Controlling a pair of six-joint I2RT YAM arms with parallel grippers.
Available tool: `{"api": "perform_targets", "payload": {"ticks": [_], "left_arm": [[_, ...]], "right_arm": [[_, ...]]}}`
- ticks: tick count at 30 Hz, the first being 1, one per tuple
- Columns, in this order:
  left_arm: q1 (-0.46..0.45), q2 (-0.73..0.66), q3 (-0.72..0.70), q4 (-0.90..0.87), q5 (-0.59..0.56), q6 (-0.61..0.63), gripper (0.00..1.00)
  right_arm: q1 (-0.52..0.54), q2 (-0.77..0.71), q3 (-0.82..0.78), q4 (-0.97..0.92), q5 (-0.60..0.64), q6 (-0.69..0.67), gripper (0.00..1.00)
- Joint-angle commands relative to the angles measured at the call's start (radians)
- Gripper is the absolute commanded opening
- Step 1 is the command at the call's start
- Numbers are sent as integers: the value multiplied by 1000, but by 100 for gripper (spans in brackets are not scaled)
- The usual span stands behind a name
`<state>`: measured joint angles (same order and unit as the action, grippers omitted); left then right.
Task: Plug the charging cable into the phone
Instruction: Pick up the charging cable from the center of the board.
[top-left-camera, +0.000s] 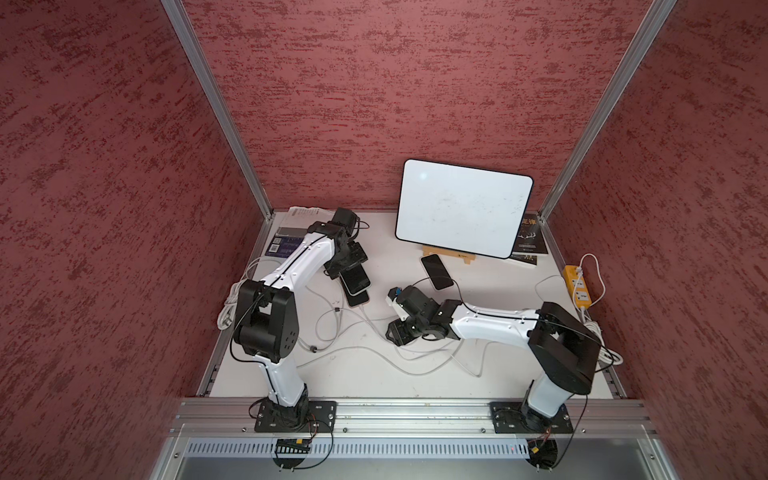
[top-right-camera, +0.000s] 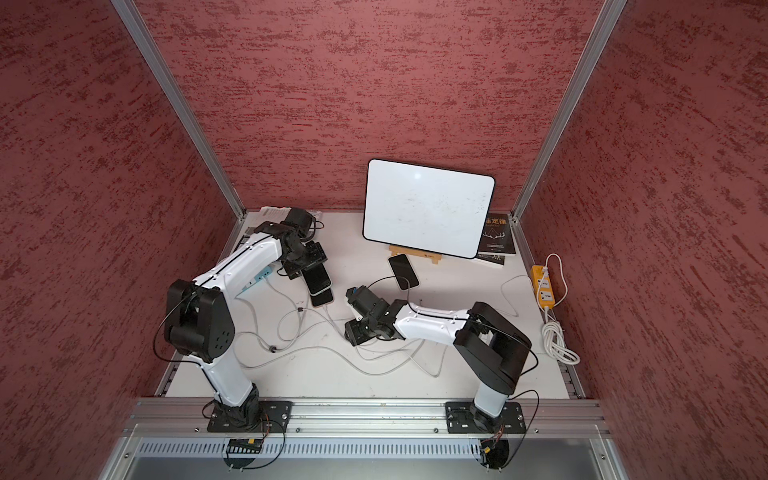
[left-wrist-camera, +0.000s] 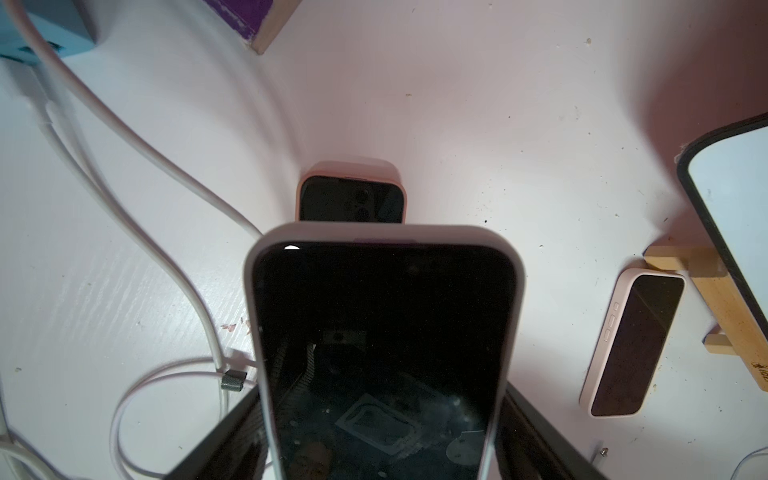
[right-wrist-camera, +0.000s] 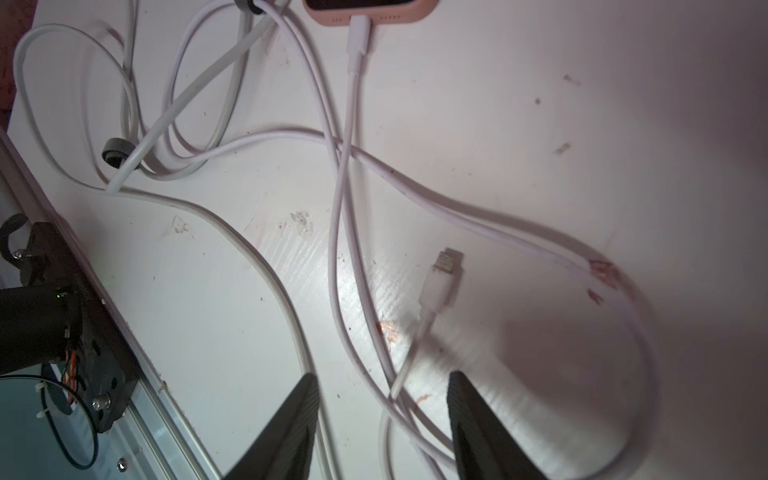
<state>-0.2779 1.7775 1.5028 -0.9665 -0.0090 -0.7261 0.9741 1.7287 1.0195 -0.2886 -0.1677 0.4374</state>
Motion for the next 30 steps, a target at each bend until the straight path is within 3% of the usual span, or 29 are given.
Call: {"api": "perform_targets", "payload": {"ticks": [1,7,30], "left_arm": [[9,-44,-16,41,-3,-10,0],[17,-48,-41,54,10,-12,0],[31,-63,-65,60,9,11,0]], "right_arm": [[15,25,49,-57,103,11,51],[24,105,94,-65,143,18,40],[85,264,246,-272,336,31,28]]}}
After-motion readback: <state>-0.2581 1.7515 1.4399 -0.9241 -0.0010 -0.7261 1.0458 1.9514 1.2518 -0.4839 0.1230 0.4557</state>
